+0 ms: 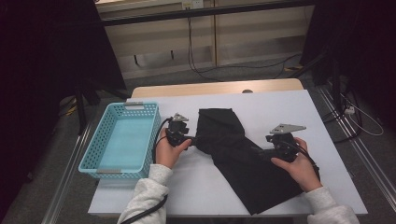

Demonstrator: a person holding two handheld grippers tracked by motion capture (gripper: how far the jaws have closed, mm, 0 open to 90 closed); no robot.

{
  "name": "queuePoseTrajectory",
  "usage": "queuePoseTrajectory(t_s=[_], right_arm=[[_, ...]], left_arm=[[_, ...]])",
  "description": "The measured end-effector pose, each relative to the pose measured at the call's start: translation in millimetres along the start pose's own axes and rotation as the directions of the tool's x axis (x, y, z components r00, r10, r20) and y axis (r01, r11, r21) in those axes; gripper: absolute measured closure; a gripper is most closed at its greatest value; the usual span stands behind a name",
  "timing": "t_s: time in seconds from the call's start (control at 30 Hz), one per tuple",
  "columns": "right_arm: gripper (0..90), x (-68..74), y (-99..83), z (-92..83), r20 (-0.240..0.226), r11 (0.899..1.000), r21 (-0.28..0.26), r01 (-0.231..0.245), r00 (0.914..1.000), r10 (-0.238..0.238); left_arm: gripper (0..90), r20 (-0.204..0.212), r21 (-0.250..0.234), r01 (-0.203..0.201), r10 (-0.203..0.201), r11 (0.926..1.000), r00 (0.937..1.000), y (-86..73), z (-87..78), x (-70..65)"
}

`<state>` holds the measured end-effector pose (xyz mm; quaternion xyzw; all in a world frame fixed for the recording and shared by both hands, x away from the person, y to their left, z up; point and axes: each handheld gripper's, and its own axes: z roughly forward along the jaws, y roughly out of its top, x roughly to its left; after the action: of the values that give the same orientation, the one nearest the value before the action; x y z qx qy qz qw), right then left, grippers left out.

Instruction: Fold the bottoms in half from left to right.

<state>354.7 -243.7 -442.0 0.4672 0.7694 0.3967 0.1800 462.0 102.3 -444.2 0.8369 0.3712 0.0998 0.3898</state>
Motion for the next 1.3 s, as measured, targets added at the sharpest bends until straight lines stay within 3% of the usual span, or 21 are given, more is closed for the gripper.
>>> queuePoseTrajectory(t_s=[0.07, 0.13, 0.23, 0.27, 0.37, 0.53, 0.73, 0.9, 0.97, 1.3], right_arm=[[22.1, -1.2, -3.2, -3.5, 0.006, 1.0, 0.002, -0.001, 1.0, 0.001], [22.1, -2.9, -6.3, -7.3, 0.014, 1.0, 0.001, -0.002, 0.9999, 0.002], [22.1, -5.1, -10.6, -12.2, 0.026, 1.0, 0.001, -0.012, 0.9996, 0.012], [22.1, -5.8, -11.9, -13.5, 0.03, 1.0, 0.002, -0.011, 0.9995, 0.011], [22.0, -6.8, -15.3, -17.5, 0.036, 1.0, 0.003, -0.017, 0.9992, 0.017], [22.1, -8.7, -19.6, -25.5, 0.051, 1.0, 0.0, -0.024, 0.9984, 0.024], [22.2, -11.0, -24.7, -28.8, 0.057, 1.0, 0.004, -0.027, 0.998, 0.027], [21.9, -9.8, -25.7, -29.3, 0.052, 0.999, 0.008, -0.031, 0.9982, 0.031], [21.8, -9.8, -25.8, -29.5, 0.049, 0.999, 0.007, -0.033, 0.9983, 0.033], [21.8, -8.8, -29.7, -31.6, 0.037, 0.999, 0.02, -0.036, 0.9987, 0.035]], left_arm=[[32.4, 0.0, 0.012, -0.003, 0.003, 0.9999, 1.0, 0.2, 6.0, 1.0], [34.1, -0.037, 0.03, -0.024, 0.025, 0.9993, 0.999, 0.5, 11.1, 2.0], [36.2, -0.039, 0.042, -0.022, 0.024, 0.9989, 0.999, 0.2, 15.9, 5.3], [35.8, -0.02, 0.052, -0.004, 0.005, 0.9987, 0.9998, -0.2, 18.5, 6.0], [38.6, -0.031, 0.058, -0.011, 0.013, 0.9982, 0.9994, 2.2, 20.2, 4.8], [53.0, -0.039, 0.083, -0.016, 0.019, 0.9964, 0.999, 5.9, 21.7, -1.3], [79.6, 0.023, 0.085, 0.028, -0.03, 0.996, 0.9993, 6.6, 23.3, -3.7], [84.6, 0.021, 0.084, 0.032, -0.034, 0.996, 0.9992, 6.7, 19.8, -0.8], [89.1, -0.002, 0.07, 0.007, -0.007, 0.9975, 1.0, 7.0, 15.7, 1.4], [88.9, -0.06, 0.025, 0.045, -0.043, 0.9987, 0.9973, 2.9, -0.1, 17.8]])
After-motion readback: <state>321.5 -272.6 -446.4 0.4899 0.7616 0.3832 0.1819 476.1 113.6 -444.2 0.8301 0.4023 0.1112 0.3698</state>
